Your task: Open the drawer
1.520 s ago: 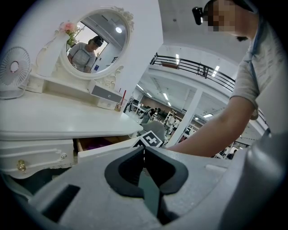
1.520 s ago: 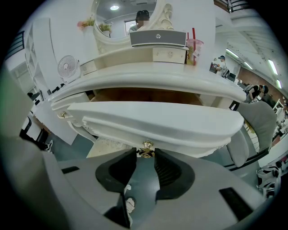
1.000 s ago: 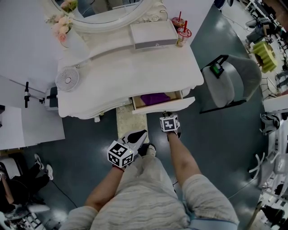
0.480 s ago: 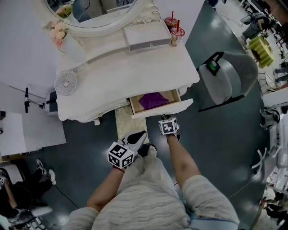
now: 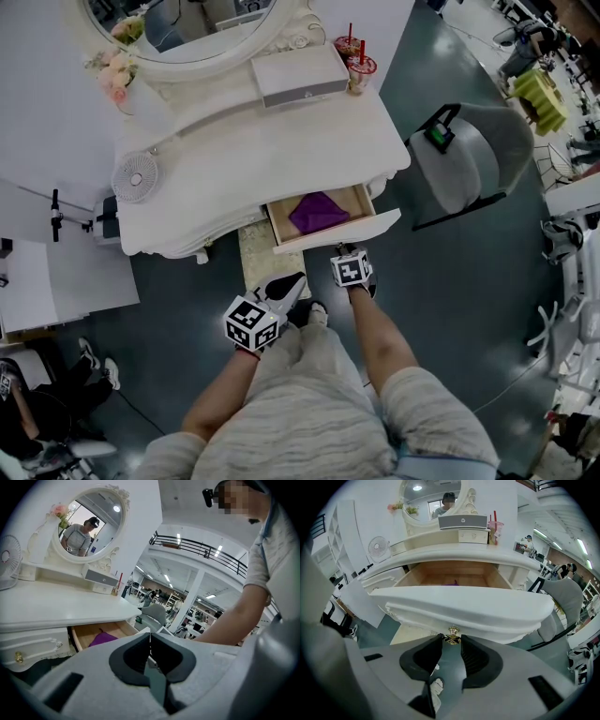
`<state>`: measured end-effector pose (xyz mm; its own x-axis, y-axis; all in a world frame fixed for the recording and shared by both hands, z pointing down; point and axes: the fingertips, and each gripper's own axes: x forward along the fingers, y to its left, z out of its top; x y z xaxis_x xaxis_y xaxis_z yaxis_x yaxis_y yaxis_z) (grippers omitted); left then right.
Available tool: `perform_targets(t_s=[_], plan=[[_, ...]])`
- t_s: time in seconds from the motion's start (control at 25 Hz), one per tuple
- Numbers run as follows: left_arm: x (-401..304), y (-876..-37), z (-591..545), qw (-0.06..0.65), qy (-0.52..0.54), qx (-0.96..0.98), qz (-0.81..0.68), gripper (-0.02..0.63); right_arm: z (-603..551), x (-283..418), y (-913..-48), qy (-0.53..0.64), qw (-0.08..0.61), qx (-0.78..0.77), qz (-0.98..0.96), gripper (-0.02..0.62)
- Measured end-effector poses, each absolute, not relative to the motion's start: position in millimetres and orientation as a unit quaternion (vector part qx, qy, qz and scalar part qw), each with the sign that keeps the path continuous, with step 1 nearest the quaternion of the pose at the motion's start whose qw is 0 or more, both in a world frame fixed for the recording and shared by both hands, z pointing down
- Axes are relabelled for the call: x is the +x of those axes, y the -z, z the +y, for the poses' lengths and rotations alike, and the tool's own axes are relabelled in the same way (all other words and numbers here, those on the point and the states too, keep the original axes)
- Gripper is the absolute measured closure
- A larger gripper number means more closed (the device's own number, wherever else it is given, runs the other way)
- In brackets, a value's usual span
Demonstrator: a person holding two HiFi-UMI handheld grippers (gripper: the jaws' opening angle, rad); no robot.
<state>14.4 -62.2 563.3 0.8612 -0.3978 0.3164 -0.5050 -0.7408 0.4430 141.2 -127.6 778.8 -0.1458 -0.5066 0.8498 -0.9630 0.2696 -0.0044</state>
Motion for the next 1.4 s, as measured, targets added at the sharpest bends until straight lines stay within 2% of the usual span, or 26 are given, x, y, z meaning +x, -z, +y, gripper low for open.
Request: perform_targets(t_s=[1.4], plan=[[35, -569, -64, 0.276, -0.135, 0.925, -0.222, 0.591, -60, 153, -784, -0.311, 0.394, 0.525, -0.687, 0.474]])
